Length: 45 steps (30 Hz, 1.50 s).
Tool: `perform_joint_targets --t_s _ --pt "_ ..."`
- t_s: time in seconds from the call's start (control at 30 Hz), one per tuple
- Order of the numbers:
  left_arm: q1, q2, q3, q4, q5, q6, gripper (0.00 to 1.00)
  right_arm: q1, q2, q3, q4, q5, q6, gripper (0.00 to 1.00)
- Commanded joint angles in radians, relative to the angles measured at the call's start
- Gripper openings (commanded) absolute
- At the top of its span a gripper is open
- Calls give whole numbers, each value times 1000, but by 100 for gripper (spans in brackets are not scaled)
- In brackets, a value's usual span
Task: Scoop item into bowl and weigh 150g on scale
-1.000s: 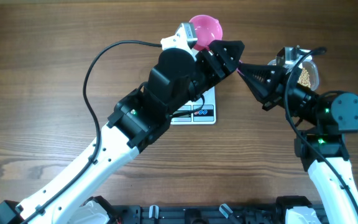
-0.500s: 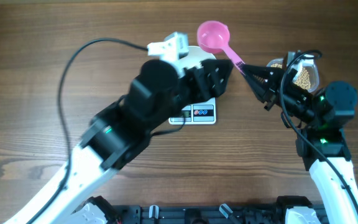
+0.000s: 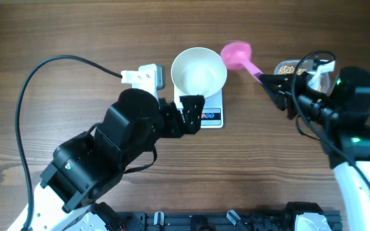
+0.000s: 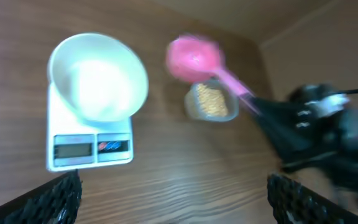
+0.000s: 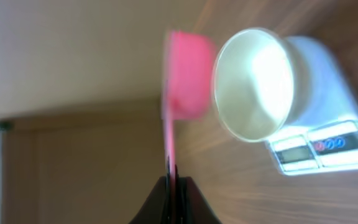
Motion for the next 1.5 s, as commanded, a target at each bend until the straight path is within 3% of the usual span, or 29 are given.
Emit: perform_joint_targets --t_s 0.0,0.2,0.53,0.9,1.1,1.47 --pt "-1 3 13 -28 -31 30 100 -3 14 200 -193 232 -264 5" --pt "-1 24 13 -58 -31 30 100 -3 67 403 -542 515 -484 5" --pt "-1 40 13 -89 -31 30 100 -3 114 406 -648 563 -657 5" --pt "-1 46 13 -56 -31 29 100 -3 197 417 -803 569 -722 4" --pt "-1 61 13 -43 -31 29 100 -3 308 501 -910 587 -835 5" --pt "-1 172 13 -34 -31 30 100 -3 352 534 -918 621 -798 5"
